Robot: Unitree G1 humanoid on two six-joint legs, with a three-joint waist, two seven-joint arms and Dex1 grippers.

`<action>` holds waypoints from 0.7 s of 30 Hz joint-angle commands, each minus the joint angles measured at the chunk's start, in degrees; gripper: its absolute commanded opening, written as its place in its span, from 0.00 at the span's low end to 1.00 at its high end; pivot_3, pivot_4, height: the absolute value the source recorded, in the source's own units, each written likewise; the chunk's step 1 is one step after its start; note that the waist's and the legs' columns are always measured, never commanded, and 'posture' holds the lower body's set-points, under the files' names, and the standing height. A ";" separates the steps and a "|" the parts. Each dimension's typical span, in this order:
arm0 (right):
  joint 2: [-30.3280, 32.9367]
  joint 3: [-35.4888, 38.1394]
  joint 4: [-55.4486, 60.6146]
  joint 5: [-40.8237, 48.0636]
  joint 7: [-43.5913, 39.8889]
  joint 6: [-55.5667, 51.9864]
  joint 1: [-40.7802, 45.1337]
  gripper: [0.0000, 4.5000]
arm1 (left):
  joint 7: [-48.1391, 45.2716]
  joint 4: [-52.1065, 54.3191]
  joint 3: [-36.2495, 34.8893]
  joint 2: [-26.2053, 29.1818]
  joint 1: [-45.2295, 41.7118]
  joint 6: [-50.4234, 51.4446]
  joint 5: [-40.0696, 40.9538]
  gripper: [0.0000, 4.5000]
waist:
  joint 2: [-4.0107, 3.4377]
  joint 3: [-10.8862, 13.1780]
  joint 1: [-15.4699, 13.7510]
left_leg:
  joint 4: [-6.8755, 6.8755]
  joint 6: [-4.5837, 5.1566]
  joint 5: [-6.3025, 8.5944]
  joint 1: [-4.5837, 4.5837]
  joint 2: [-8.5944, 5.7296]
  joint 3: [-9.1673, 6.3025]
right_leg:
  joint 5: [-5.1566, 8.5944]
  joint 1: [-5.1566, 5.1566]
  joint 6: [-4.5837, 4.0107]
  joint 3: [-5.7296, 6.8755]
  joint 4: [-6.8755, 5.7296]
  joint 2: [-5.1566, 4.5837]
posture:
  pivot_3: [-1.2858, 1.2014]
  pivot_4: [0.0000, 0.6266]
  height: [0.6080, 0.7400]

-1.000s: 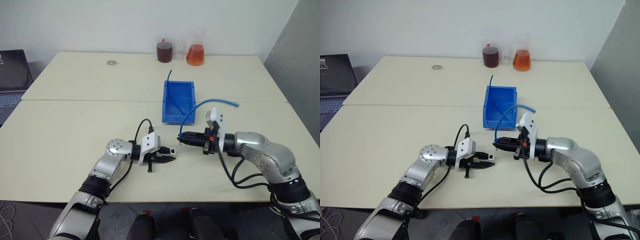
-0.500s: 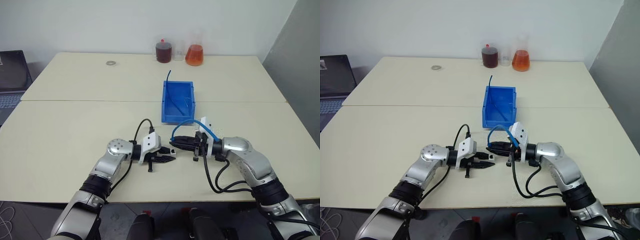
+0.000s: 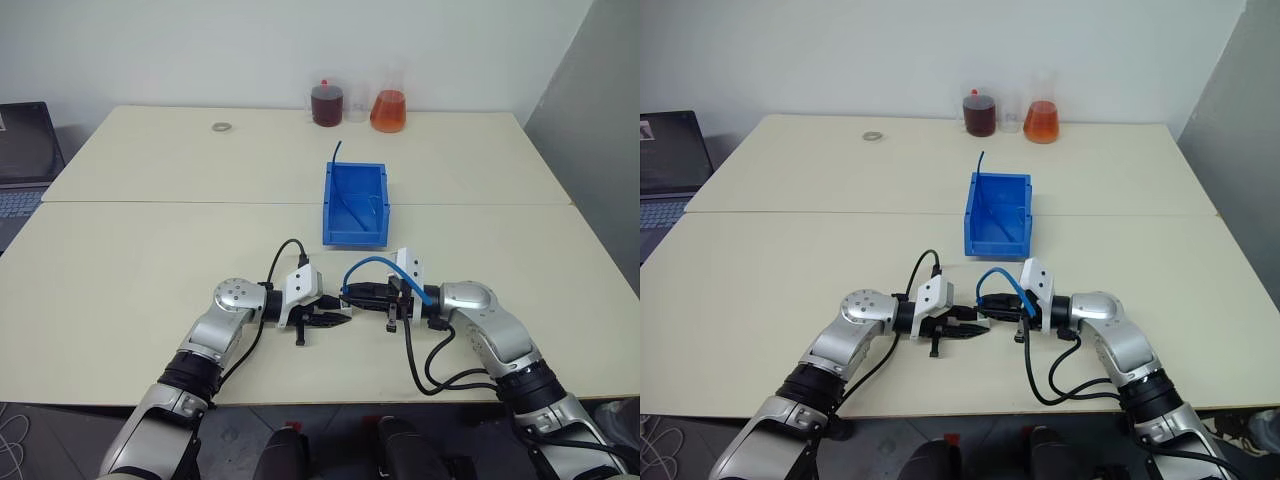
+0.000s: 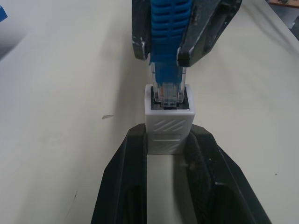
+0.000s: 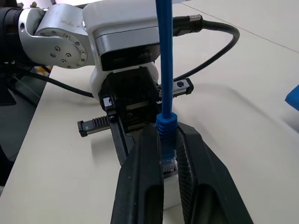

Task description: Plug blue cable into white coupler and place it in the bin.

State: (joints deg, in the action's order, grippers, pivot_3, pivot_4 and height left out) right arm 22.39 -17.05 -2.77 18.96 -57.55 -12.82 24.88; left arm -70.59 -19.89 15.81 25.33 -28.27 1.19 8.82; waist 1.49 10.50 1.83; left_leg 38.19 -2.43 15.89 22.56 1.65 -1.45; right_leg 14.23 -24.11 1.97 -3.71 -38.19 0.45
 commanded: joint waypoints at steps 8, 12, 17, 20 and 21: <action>1.45 -3.19 -3.82 -6.10 -5.52 8.37 -1.05 0.03 | -0.23 2.37 -0.89 0.14 0.19 0.23 0.80 0.17 | -0.01 -0.03 -0.01 | 0.00 0.00 0.00 -0.05 0.00 0.01 | 0.00 0.04 0.00 0.00 0.00 0.00 | 0.52 0.24 1.00; 1.35 -3.37 -8.39 -6.51 -8.56 11.11 0.37 0.03 | -0.23 2.46 -0.85 0.10 0.18 0.22 0.72 0.17 | -0.01 -0.03 0.00 | 0.00 0.00 0.00 -0.11 -0.01 0.03 | 0.00 0.07 0.00 -0.03 -0.02 0.00 | 0.52 0.24 1.00; 0.94 -4.31 -13.23 -7.17 -11.11 11.97 1.75 0.03 | -0.06 3.27 -0.90 0.21 0.34 0.61 0.80 0.17 | -0.03 -0.06 0.00 | 0.01 0.00 0.00 -0.20 -0.01 0.05 | 0.00 0.12 -0.01 -0.05 -0.08 0.00 | 0.52 0.24 1.00; -0.25 -4.33 -14.06 -6.65 -10.66 10.07 1.95 0.03 | 0.09 3.87 -0.99 0.42 0.65 0.83 0.80 0.17 | -0.02 -0.08 0.01 | 0.03 0.00 0.00 -0.27 -0.02 0.07 | 0.00 0.12 -0.02 -0.09 -0.23 0.00 | 0.52 0.24 1.00; -0.61 -4.24 -14.21 -6.54 -10.33 9.57 1.94 0.03 | 0.17 4.02 -1.01 0.46 0.77 0.82 0.77 0.17 | -0.02 -0.08 0.02 | 0.03 0.00 0.00 -0.33 -0.03 0.09 | 0.02 0.12 -0.04 -0.12 -0.33 -0.01 | 0.52 0.24 1.00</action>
State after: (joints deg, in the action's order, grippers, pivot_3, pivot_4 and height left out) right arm 21.91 -19.04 -13.90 14.60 -66.79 -0.40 28.68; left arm -70.61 -18.96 15.92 25.60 -27.49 2.20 8.71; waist 1.47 10.42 1.85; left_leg 38.21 -2.43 15.89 22.12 1.61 -1.32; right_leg 14.27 -23.98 1.90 -3.90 -38.62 0.44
